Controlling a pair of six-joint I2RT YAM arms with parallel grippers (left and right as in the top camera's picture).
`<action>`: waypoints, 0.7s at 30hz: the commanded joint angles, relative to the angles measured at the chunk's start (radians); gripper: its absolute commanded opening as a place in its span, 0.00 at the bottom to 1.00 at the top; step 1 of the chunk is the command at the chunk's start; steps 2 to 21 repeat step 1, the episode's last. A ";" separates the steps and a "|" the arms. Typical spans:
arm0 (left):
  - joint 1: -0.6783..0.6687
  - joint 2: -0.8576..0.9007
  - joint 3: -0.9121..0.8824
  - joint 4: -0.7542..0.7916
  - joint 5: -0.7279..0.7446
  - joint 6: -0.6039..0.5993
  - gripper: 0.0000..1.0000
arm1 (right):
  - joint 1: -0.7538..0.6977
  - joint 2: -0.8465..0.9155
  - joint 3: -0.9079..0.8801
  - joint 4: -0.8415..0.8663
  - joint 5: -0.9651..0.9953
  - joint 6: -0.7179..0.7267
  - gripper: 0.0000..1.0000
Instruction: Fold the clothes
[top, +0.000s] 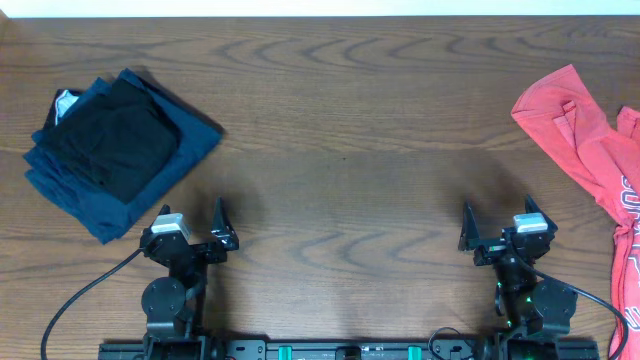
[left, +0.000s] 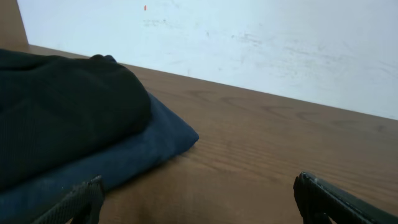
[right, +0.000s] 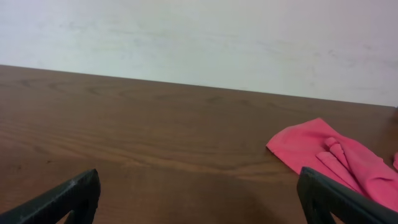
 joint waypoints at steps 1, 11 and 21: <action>0.003 -0.007 -0.024 -0.027 0.001 0.006 0.98 | -0.013 -0.006 -0.003 -0.001 -0.004 -0.008 0.99; 0.003 -0.007 -0.024 -0.027 0.001 0.006 0.98 | -0.013 -0.006 -0.003 -0.001 -0.004 -0.008 0.99; 0.003 -0.007 -0.024 -0.027 0.001 0.006 0.98 | -0.013 -0.006 -0.003 -0.001 -0.004 -0.008 0.99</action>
